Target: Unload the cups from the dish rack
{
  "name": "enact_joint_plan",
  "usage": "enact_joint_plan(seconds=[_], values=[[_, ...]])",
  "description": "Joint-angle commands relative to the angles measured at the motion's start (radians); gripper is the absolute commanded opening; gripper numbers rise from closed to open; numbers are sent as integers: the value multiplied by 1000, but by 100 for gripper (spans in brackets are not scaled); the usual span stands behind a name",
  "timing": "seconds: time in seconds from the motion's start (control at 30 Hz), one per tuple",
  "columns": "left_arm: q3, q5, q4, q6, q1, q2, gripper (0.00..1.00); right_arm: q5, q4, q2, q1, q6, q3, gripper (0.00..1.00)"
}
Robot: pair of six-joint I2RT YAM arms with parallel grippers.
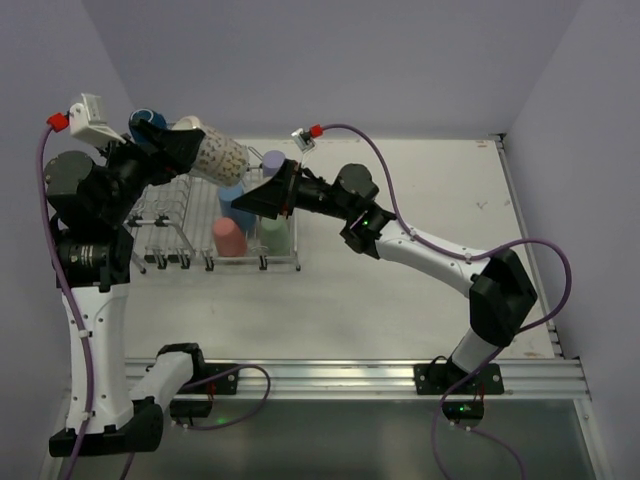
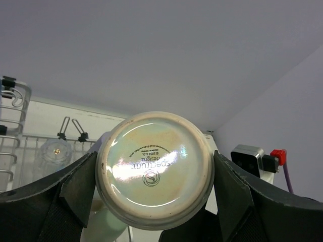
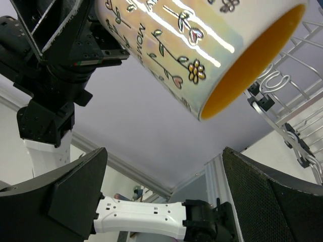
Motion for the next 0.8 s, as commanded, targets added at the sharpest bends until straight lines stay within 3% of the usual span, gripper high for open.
enact_joint_plan(seconds=[0.0, 0.53, 0.77], values=[[-3, 166, 167, -119, -12, -49, 0, -10, 87, 1, -7, -25, 54, 99], [-101, 246, 259, -224, -52, -101, 0, 6, 179, -40, -47, -49, 44, 94], [-142, 263, 292, -243, -58, -129, 0, -49, 275, -37, -51, -34, 58, 79]])
